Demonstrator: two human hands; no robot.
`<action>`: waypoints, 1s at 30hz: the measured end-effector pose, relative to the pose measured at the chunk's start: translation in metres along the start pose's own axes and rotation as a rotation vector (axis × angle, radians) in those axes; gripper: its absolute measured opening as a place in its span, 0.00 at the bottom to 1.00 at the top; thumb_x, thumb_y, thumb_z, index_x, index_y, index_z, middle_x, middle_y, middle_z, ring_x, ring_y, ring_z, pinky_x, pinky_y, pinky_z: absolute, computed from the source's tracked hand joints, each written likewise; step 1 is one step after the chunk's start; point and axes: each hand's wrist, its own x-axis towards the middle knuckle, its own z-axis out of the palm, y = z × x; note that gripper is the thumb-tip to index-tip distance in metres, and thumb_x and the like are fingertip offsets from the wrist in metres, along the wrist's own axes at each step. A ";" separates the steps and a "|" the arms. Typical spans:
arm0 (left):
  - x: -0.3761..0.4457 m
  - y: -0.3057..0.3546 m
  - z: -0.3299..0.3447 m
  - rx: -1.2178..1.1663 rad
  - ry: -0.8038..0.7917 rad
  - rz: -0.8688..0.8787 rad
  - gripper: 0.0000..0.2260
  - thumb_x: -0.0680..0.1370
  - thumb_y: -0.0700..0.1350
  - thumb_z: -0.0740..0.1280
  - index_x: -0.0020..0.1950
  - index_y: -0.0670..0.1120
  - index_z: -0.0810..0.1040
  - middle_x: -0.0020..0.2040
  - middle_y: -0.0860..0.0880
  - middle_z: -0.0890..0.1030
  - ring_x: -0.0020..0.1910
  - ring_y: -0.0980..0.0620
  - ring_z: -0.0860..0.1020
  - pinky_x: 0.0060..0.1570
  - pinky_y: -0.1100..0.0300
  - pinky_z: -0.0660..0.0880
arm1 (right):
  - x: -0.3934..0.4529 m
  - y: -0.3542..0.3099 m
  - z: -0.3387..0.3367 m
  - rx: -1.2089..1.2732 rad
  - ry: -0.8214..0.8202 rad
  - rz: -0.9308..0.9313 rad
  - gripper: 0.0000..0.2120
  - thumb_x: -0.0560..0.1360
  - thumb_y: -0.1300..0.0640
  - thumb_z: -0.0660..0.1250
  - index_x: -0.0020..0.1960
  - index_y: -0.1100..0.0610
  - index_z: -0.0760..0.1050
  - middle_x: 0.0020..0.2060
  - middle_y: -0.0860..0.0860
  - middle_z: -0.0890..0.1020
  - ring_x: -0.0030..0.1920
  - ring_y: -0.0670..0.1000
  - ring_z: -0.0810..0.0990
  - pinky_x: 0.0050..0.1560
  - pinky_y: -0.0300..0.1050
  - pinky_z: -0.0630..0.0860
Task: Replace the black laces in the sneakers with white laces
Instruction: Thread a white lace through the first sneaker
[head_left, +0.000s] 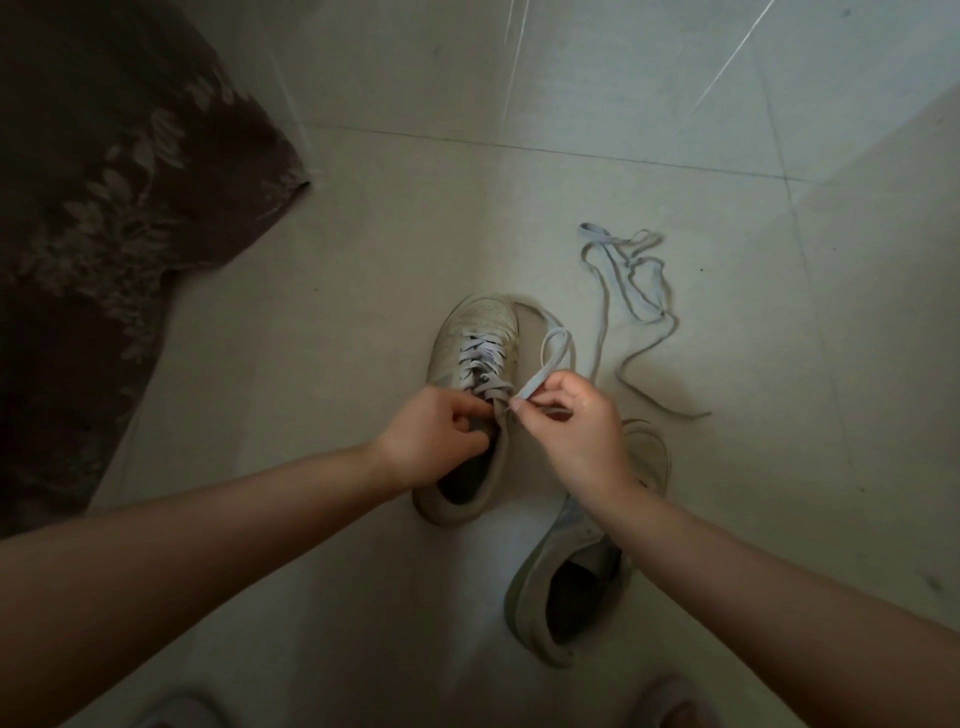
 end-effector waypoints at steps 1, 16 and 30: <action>0.000 -0.001 0.001 0.068 0.040 0.032 0.09 0.74 0.38 0.68 0.52 0.46 0.83 0.20 0.56 0.67 0.21 0.59 0.65 0.25 0.70 0.60 | -0.002 0.001 0.001 0.004 -0.012 0.011 0.08 0.70 0.60 0.73 0.38 0.52 0.75 0.36 0.47 0.82 0.38 0.44 0.79 0.42 0.36 0.73; 0.007 -0.003 -0.015 0.174 0.045 0.143 0.07 0.75 0.37 0.67 0.39 0.47 0.74 0.29 0.53 0.68 0.27 0.58 0.67 0.29 0.69 0.64 | -0.010 0.000 0.018 0.069 -0.118 0.098 0.06 0.73 0.55 0.70 0.43 0.58 0.77 0.34 0.48 0.79 0.34 0.41 0.75 0.37 0.31 0.71; 0.007 -0.002 -0.050 -0.021 0.062 0.225 0.04 0.76 0.43 0.68 0.49 0.44 0.75 0.33 0.50 0.72 0.30 0.57 0.71 0.34 0.65 0.72 | 0.002 0.001 0.013 0.106 -0.060 0.096 0.05 0.72 0.57 0.71 0.41 0.50 0.76 0.34 0.49 0.80 0.36 0.47 0.78 0.42 0.45 0.76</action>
